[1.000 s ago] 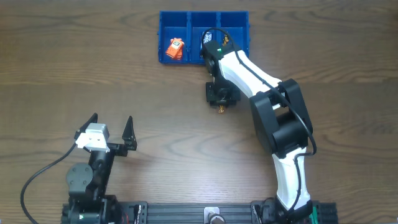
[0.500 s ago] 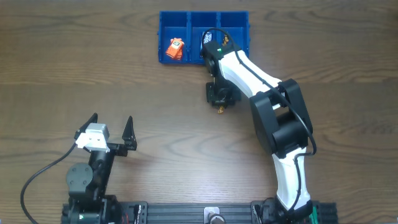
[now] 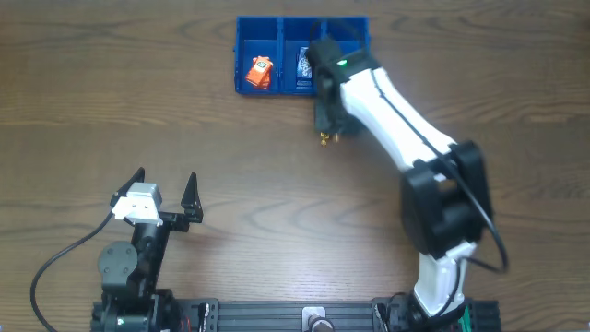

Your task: Sort Candies Into Trays

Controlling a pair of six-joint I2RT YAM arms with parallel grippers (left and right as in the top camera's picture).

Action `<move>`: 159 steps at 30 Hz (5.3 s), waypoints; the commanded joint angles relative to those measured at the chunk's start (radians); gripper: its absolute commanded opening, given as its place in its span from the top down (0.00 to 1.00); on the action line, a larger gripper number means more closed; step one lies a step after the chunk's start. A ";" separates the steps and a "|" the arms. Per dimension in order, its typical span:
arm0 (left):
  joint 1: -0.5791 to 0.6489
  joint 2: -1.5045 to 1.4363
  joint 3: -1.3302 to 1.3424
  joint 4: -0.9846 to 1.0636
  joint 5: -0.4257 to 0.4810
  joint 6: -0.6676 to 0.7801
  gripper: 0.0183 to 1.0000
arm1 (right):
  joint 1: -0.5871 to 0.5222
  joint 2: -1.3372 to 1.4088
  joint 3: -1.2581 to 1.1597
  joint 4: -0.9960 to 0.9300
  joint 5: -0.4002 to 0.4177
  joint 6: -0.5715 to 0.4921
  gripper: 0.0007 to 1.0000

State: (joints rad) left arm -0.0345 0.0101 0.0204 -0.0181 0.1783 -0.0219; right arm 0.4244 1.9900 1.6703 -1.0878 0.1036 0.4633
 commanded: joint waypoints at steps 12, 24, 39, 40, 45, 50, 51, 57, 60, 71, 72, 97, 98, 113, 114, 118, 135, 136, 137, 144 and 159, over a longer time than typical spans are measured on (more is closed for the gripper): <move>0.004 -0.006 -0.016 -0.042 0.021 0.008 0.00 | -0.069 -0.040 0.137 0.461 0.236 -0.158 0.80; 0.004 -0.006 -0.016 -0.042 0.021 0.008 0.00 | -0.104 0.135 0.135 0.348 0.209 -0.091 0.80; 0.004 -0.006 -0.016 -0.042 0.021 0.008 0.00 | -0.108 0.165 0.126 0.320 0.209 -0.071 0.71; 0.004 -0.006 -0.016 -0.042 0.021 0.008 0.00 | -0.108 0.165 0.126 0.322 0.209 -0.071 0.65; 0.004 -0.006 -0.016 -0.042 0.021 0.008 0.00 | -0.108 0.165 0.126 0.334 0.210 -0.075 0.00; 0.004 -0.006 -0.016 -0.042 0.021 0.008 0.00 | -0.108 0.165 0.126 0.341 0.209 -0.075 0.00; 0.004 -0.006 -0.016 -0.042 0.021 0.008 0.00 | -0.108 0.165 0.126 0.340 0.209 -0.075 0.00; 0.004 -0.006 -0.016 -0.042 0.021 0.008 0.00 | -0.102 0.130 0.127 0.316 0.187 -0.074 0.00; 0.004 -0.006 -0.016 -0.042 0.021 0.008 0.00 | -0.082 0.069 0.127 0.269 0.161 -0.072 0.00; 0.004 -0.006 -0.016 -0.042 0.021 0.008 0.00 | 0.029 0.035 0.094 0.027 0.013 0.020 0.01; 0.004 -0.006 -0.016 -0.042 0.021 0.008 0.00 | 0.043 0.035 0.080 0.026 0.014 0.020 0.01; 0.004 -0.006 -0.016 -0.042 0.021 0.008 0.00 | 0.061 0.105 -0.173 0.272 0.014 0.066 0.14; 0.004 -0.006 -0.016 -0.042 0.021 0.008 0.00 | 0.061 0.107 -0.173 0.272 0.014 0.069 0.14; 0.004 -0.006 -0.016 -0.042 0.021 0.008 0.00 | 0.061 0.143 -0.173 0.304 0.014 0.073 0.55; 0.004 -0.006 -0.016 -0.042 0.021 0.008 0.00 | 0.061 0.143 -0.173 0.306 0.014 0.082 0.57; 0.004 -0.006 -0.016 -0.042 0.021 0.008 0.00 | 0.061 0.143 -0.173 0.322 -0.005 0.087 0.66; 0.004 -0.006 -0.016 -0.042 0.021 0.008 0.00 | 0.058 0.131 -0.171 0.335 -0.012 0.090 0.82; 0.004 -0.006 -0.016 -0.042 0.021 0.008 0.00 | 0.058 0.117 -0.171 0.341 -0.012 0.090 0.82; 0.004 -0.006 -0.016 -0.042 0.021 0.008 0.00 | 0.058 0.097 -0.171 0.349 -0.010 0.084 0.82; 0.004 -0.006 -0.016 -0.042 0.021 0.008 0.00 | 0.010 -0.138 -0.073 0.371 0.095 0.005 0.82; 0.004 -0.006 -0.016 -0.042 0.021 0.008 0.00 | -0.113 -0.092 0.018 0.451 0.173 -0.106 0.81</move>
State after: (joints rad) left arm -0.0345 0.0101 0.0208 -0.0189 0.1783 -0.0219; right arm 0.3229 1.8427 1.7023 -0.6334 0.2626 0.3775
